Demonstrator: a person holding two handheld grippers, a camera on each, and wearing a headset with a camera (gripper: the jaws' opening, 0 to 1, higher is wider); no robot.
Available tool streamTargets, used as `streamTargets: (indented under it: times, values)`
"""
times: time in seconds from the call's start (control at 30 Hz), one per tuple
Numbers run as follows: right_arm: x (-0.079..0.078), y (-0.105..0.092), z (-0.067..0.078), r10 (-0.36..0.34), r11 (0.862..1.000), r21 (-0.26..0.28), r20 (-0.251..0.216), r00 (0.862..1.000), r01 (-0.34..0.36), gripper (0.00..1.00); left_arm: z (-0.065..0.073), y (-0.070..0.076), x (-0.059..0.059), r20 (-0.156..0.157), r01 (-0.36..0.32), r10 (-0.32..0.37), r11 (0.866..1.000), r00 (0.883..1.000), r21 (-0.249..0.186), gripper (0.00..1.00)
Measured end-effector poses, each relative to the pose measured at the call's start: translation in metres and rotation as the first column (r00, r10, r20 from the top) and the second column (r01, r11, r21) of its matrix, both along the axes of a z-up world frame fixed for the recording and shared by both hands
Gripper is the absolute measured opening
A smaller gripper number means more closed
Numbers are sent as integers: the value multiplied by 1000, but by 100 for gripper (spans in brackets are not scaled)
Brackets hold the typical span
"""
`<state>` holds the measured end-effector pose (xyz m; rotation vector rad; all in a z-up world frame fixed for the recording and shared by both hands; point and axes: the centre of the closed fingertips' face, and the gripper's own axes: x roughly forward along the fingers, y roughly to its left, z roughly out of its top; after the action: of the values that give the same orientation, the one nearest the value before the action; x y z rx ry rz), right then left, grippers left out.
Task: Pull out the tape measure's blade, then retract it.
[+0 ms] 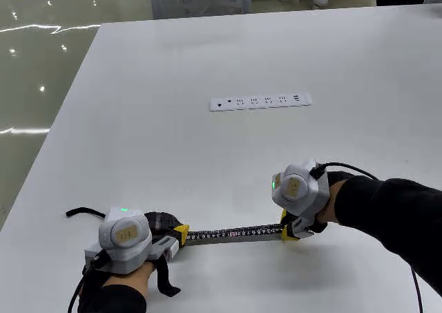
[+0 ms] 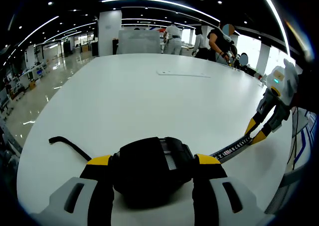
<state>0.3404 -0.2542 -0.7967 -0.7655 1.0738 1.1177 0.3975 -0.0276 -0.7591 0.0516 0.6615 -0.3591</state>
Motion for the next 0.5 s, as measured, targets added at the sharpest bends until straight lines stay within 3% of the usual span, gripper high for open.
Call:
streamTargets:
  times: [0.5]
  values:
    - [-1,3,0,-10,1000,4,2,1000,10,9,0,-1,0,-3,1,-1,1000,1000,-2,58]
